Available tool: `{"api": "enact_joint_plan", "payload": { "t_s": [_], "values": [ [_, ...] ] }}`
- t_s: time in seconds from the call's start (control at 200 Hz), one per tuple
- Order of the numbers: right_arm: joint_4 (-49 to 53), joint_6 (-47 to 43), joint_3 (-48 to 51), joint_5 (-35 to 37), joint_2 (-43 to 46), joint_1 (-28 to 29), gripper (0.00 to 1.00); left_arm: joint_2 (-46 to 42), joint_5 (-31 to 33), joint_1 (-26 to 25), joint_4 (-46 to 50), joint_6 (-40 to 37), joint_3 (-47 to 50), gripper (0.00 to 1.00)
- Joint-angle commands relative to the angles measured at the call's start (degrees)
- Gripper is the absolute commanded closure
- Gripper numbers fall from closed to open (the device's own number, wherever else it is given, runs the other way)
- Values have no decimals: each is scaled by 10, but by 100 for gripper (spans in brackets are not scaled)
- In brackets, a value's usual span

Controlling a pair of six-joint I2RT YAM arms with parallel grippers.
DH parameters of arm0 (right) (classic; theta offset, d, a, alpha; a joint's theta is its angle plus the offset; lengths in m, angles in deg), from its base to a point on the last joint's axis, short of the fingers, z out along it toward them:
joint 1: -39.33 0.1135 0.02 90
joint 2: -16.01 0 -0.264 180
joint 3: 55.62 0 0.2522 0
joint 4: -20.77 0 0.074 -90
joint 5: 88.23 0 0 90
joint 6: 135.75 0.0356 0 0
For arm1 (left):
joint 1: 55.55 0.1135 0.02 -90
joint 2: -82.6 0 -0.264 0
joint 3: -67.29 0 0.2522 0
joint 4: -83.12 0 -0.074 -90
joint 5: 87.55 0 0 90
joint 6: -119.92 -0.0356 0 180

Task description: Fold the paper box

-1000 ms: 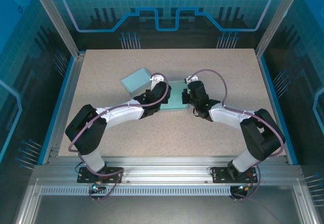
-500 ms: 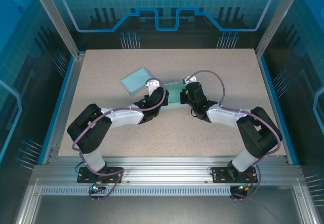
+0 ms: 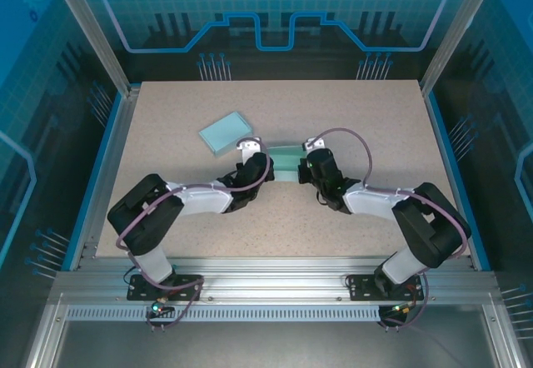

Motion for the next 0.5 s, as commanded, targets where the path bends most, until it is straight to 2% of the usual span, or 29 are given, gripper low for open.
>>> {"api": "enact_joint_plan", "payload": {
  "t_s": [0.0,0.25,0.405,0.495],
  "values": [
    [-27,5,33,-71,1,38,100,-13,-102,-29,-47,-17,34,83],
    [-55,0,66,-35,-9,58,100,-44,-133,-33,-103,-20,107,69],
    [-43,-5,67,-7,-8,67,100,-80,-127,-41,-116,-28,148,44],
    [-43,-5,68,3,-9,68,100,-115,-108,-47,-112,-25,176,35]
  ]
}}
